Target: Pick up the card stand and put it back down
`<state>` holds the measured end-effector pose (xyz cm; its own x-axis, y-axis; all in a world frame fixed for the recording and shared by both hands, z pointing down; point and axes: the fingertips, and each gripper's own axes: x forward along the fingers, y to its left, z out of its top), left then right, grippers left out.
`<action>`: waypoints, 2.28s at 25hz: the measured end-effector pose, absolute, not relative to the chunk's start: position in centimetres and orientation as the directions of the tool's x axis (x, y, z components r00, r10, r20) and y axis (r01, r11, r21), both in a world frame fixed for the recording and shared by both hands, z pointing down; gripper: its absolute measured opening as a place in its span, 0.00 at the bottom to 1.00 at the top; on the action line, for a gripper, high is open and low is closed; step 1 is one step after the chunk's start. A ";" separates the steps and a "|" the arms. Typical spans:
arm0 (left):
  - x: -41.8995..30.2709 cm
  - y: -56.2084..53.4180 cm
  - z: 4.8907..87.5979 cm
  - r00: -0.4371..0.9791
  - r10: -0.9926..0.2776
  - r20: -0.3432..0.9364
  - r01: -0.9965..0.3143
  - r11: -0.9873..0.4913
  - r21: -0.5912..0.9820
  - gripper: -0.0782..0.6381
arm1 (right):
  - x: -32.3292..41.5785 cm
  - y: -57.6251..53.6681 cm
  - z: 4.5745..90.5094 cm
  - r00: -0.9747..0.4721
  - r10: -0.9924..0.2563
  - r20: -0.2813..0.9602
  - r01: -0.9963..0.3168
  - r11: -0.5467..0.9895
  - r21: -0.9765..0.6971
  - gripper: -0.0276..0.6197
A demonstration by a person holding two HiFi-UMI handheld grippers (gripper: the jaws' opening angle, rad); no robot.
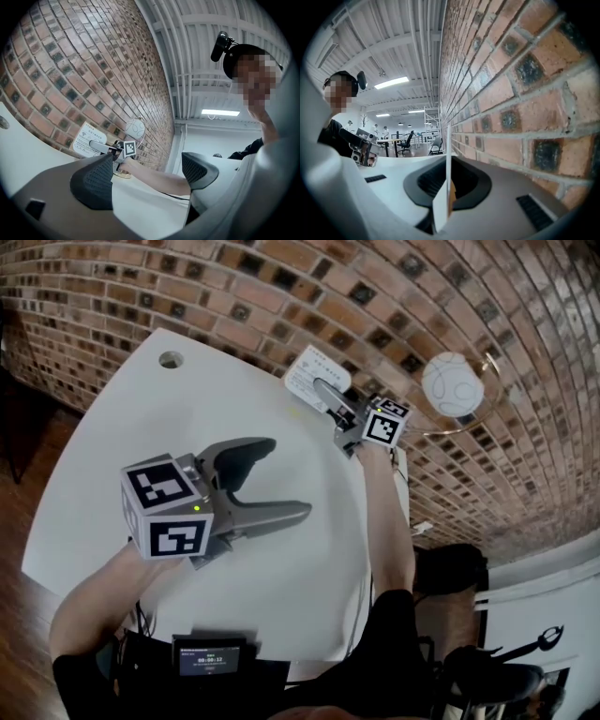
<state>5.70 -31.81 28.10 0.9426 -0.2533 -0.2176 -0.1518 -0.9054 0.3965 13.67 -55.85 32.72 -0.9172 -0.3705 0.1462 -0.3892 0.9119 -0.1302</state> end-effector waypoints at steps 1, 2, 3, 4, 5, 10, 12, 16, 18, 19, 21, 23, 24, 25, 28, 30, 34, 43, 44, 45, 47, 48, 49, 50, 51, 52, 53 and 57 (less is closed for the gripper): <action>5.8 -31.8 28.2 0.944 -0.251 -0.213 -0.151 -0.905 0.397 0.74 | 13.6 -56.0 32.9 -0.918 -0.367 0.150 -0.386 0.913 -0.132 0.09; 5.8 -31.7 28.4 0.945 -0.250 -0.209 -0.151 -0.905 0.399 0.74 | 13.5 -56.2 33.1 -0.919 -0.363 0.153 -0.383 0.914 -0.137 0.09; 5.9 -31.6 28.5 0.946 -0.249 -0.207 -0.150 -0.904 0.401 0.74 | 13.5 -56.4 33.4 -0.921 -0.357 0.155 -0.379 0.914 -0.145 0.09; 6.0 -31.6 28.6 0.947 -0.248 -0.206 -0.149 -0.903 0.403 0.74 | 13.4 -56.7 33.8 -0.923 -0.350 0.157 -0.373 0.915 -0.156 0.09; 6.1 -31.6 28.6 0.947 -0.248 -0.206 -0.148 -0.902 0.406 0.74 | 13.4 -56.9 34.2 -0.926 -0.343 0.159 -0.368 0.914 -0.170 0.09; 6.0 -31.8 28.7 0.945 -0.255 -0.204 -0.153 -0.898 0.413 0.74 | 13.0 -57.8 35.0 -0.933 -0.320 0.165 -0.348 0.920 -0.182 0.09; 6.0 -31.8 28.8 0.945 -0.257 -0.202 -0.156 -0.897 0.414 0.74 | 12.8 -58.0 35.2 -0.937 -0.306 0.168 -0.334 0.926 -0.178 0.09; 6.2 -31.7 28.7 0.946 -0.255 -0.200 -0.155 -0.898 0.411 0.74 | 13.1 -58.9 36.6 -0.932 -0.307 0.193 -0.341 0.922 -0.181 0.09; 6.3 -31.7 28.7 0.947 -0.252 -0.199 -0.154 -0.899 0.409 0.74 | 13.4 -59.1 37.5 -0.931 -0.301 0.204 -0.340 0.921 -0.192 0.09; 6.2 -31.6 28.7 0.947 -0.252 -0.198 -0.154 -0.900 0.408 0.74 | 13.4 -59.1 37.8 -0.932 -0.296 0.211 -0.337 0.921 -0.195 0.09; 6.2 -31.5 28.7 0.948 -0.250 -0.196 -0.154 -0.901 0.406 0.74 | 13.4 -59.1 38.3 -0.931 -0.287 0.224 -0.332 0.922 -0.197 0.09; 6.4 -31.4 28.8 0.951 -0.245 -0.191 -0.150 -0.901 0.407 0.74 | 13.2 -59.0 38.6 -0.933 -0.278 0.229 -0.324 0.925 -0.198 0.09; 6.5 -31.3 28.9 0.952 -0.241 -0.189 -0.147 -0.901 0.409 0.74 | 13.1 -58.9 38.8 -0.935 -0.273 0.228 -0.319 0.926 -0.199 0.09; 6.6 -31.2 29.0 0.953 -0.239 -0.186 -0.145 -0.901 0.410 0.74 | 13.0 -59.0 38.9 -0.937 -0.269 0.225 -0.315 0.927 -0.202 0.09; 6.6 -31.3 29.1 0.953 -0.239 -0.184 -0.146 -0.900 0.411 0.74 | 12.8 -59.1 39.1 -0.938 -0.268 0.218 -0.312 0.929 -0.201 0.09; 6.5 -31.4 28.9 0.952 -0.241 -0.190 -0.146 -0.900 0.411 0.74 | 12.8 -59.1 38.8 -0.935 -0.277 0.220 -0.321 0.926 -0.200 0.09; 6.5 -31.4 28.7 0.952 -0.240 -0.192 -0.145 -0.902 0.408 0.74 | 13.1 -59.7 38.8 -0.915 -0.307 0.262 -0.361 0.914 -0.188 0.11; 6.5 -31.4 28.9 0.952 -0.241 -0.191 -0.147 -0.903 0.405 0.74 | 14.9 -59.7 39.8 -0.843 -0.385 0.376 -0.470 0.867 -0.165 0.21; 6.5 -31.4 28.9 0.952 -0.239 -0.191 -0.146 -0.903 0.405 0.74 | 15.4 -59.6 40.0 -0.831 -0.393 0.393 -0.483 0.861 -0.160 0.21; 6.6 -31.3 28.9 0.953 -0.237 -0.190 -0.144 -0.903 0.404 0.74 | 15.9 -59.5 40.5 -0.824 -0.397 0.404 -0.493 0.854 -0.166 0.21; 6.6 -31.2 28.9 0.954 -0.232 -0.188 -0.141 -0.905 0.402 0.74 | 16.7 -59.3 41.2 -0.814 -0.399 0.422 -0.506 0.843 -0.180 0.21; 6.6 -31.2 28.9 0.955 -0.231 -0.187 -0.140 -0.905 0.401 0.74 | 16.8 -59.1 41.3 -0.808 -0.400 0.433 -0.510 0.842 -0.174 0.21; 6.6 -31.2 28.9 0.955 -0.230 -0.187 -0.140 -0.905 0.401 0.74 | 16.9 -58.9 41.4 -0.799 -0.403 0.447 -0.514 0.843 -0.159 0.21; 6.7 -31.2 28.9 0.955 -0.230 -0.187 -0.140 -0.906 0.400 0.74 | 16.9 -58.9 41.6 -0.787 -0.408 0.463 -0.521 0.842 -0.142 0.21; 6.7 -31.2 28.9 0.955 -0.231 -0.188 -0.140 -0.906 0.401 0.74 | 17.0 -58.9 41.8 -0.774 -0.414 0.478 -0.527 0.840 -0.127 0.21; 6.7 -31.2 28.9 0.954 -0.231 -0.190 -0.140 -0.905 0.401 0.74 | 17.1 -58.9 42.1 -0.764 -0.420 0.489 -0.534 0.837 -0.116 0.21; 6.7 -31.3 28.9 0.954 -0.231 -0.190 -0.139 -0.905 0.401 0.74 | 17.2 -58.9 42.2 -0.757 -0.426 0.495 -0.542 0.833 -0.111 0.21; 6.6 -31.3 29.0 0.954 -0.231 -0.189 -0.139 -0.905 0.403 0.74 | 17.3 -59.0 42.1 -0.745 -0.448 0.495 -0.570 0.813 -0.122 0.21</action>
